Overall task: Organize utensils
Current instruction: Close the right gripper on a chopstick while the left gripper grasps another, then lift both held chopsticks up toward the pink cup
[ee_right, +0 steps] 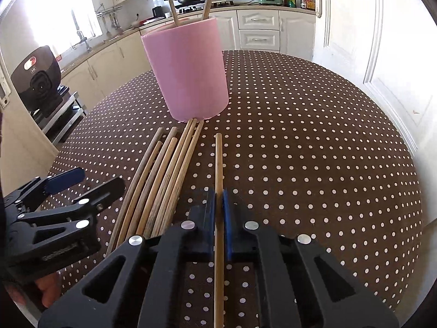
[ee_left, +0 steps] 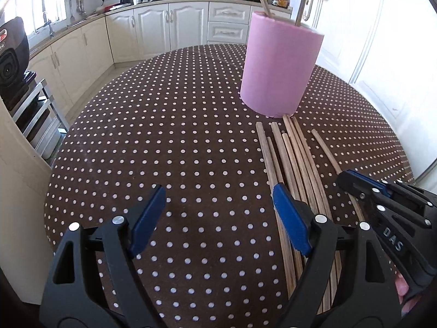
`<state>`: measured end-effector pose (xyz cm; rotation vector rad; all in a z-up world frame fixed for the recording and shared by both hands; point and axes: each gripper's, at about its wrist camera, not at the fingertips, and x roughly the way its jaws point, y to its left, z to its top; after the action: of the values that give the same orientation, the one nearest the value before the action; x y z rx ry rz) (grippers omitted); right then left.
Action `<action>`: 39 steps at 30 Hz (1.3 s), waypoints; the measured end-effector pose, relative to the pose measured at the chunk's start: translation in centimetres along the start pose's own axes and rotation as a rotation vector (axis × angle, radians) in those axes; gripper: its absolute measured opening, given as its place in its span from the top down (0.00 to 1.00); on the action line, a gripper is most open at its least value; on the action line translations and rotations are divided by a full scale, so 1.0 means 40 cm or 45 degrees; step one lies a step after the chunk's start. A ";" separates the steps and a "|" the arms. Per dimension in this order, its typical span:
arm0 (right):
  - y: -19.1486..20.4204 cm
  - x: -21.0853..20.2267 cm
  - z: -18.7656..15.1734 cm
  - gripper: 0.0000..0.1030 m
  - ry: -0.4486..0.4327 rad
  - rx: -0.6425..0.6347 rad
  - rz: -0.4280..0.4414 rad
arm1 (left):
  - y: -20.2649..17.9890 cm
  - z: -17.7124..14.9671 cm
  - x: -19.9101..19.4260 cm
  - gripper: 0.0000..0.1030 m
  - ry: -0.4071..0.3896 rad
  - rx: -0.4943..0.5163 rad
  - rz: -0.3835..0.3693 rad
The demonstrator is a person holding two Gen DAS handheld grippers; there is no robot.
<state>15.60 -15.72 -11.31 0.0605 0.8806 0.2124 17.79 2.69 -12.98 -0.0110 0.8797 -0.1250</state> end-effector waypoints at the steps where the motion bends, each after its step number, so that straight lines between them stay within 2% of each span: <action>1: -0.004 -0.003 -0.004 0.95 0.000 0.006 0.008 | -0.001 0.002 0.003 0.23 0.005 -0.001 -0.003; 4: -0.022 -0.005 -0.002 0.95 0.002 0.023 0.032 | -0.009 0.018 0.014 0.23 0.013 -0.005 -0.021; 10: -0.040 -0.007 0.004 0.95 0.004 0.037 0.055 | -0.028 0.033 0.035 0.21 0.019 0.006 0.004; 15: -0.041 -0.010 0.007 0.95 0.005 0.041 0.051 | -0.038 0.041 0.052 0.21 0.040 -0.041 0.046; 17: -0.042 -0.012 0.007 0.95 0.003 0.042 0.041 | -0.056 0.039 0.063 0.21 0.056 0.001 0.106; 19: -0.044 -0.012 0.007 0.95 0.001 0.048 0.037 | -0.066 0.039 0.062 0.23 0.043 0.014 0.125; 20: -0.047 -0.012 0.007 0.95 0.001 0.053 0.037 | -0.069 0.039 0.062 0.31 0.042 0.012 0.105; 22: -0.051 -0.013 0.007 0.95 -0.001 0.060 0.034 | -0.085 0.035 0.055 0.56 0.018 0.037 0.067; 23: -0.053 -0.013 0.007 0.95 -0.002 0.061 0.033 | -0.091 0.033 0.052 0.74 0.007 0.052 0.050; 25: -0.056 -0.014 0.007 0.95 -0.005 0.065 0.024 | -0.096 0.028 0.050 0.77 -0.002 0.063 0.041; 26: -0.059 -0.015 0.007 0.95 -0.008 0.073 0.018 | -0.096 0.027 0.048 0.86 -0.004 0.063 0.034; 27: -0.064 -0.017 0.007 0.95 -0.010 0.081 0.013 | -0.097 0.026 0.045 0.91 -0.001 0.064 0.017; 30: -0.079 -0.023 0.004 0.95 -0.019 0.112 -0.009 | -0.106 0.012 0.035 0.94 0.000 0.118 -0.007; 34: -0.100 -0.037 -0.009 0.95 -0.023 0.142 -0.022 | -0.097 -0.011 0.011 0.94 0.015 0.125 -0.060; 39: -0.089 -0.051 -0.026 0.94 -0.032 0.087 -0.058 | -0.084 -0.030 -0.005 0.93 0.014 0.109 -0.048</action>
<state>14.10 -19.65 -10.91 0.1064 0.8635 0.1385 16.39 -0.57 -13.40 0.0527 0.8848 -0.1980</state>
